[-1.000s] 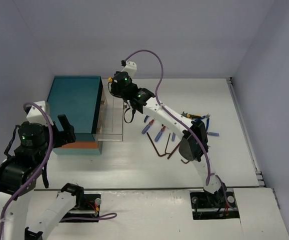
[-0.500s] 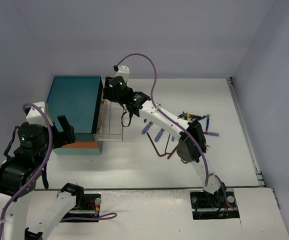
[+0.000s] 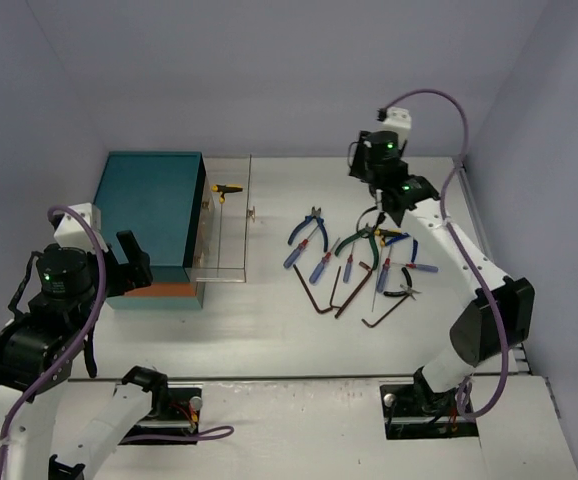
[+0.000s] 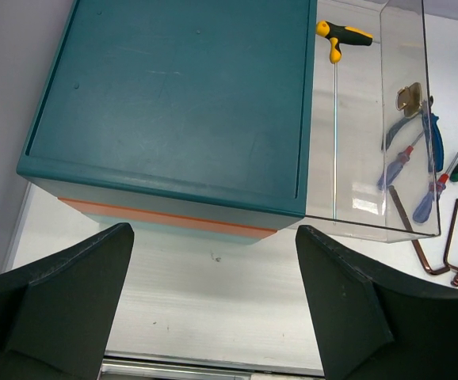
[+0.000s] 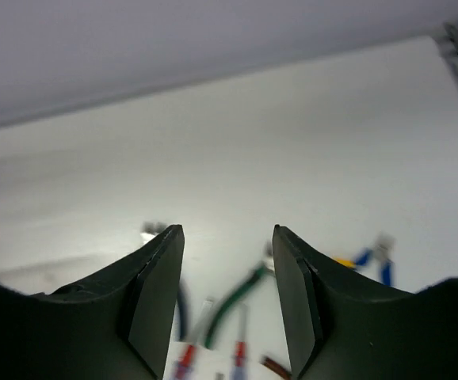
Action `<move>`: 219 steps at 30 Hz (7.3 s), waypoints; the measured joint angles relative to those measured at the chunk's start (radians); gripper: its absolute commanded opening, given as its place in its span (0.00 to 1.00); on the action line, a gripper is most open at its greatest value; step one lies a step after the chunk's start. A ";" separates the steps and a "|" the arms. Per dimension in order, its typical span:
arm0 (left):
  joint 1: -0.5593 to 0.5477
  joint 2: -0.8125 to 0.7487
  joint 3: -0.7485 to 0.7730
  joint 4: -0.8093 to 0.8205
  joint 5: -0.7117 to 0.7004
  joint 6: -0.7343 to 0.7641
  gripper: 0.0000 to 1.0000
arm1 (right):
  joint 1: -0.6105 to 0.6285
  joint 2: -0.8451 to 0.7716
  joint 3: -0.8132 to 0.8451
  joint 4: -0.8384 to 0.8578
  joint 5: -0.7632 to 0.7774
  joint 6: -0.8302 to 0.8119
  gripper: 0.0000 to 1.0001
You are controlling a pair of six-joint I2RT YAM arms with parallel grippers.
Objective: Sort the tools into containers
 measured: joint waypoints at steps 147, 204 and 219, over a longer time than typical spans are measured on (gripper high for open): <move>0.028 0.295 -0.133 0.157 0.022 0.004 0.81 | 0.401 0.475 0.291 0.034 -0.377 0.039 0.54; 0.028 0.093 -0.127 0.121 0.058 0.136 0.81 | 0.388 0.488 0.041 0.467 -1.008 0.336 0.56; 0.028 0.091 -0.122 0.117 0.051 0.132 0.81 | 0.395 0.617 0.028 0.672 -1.136 0.443 0.55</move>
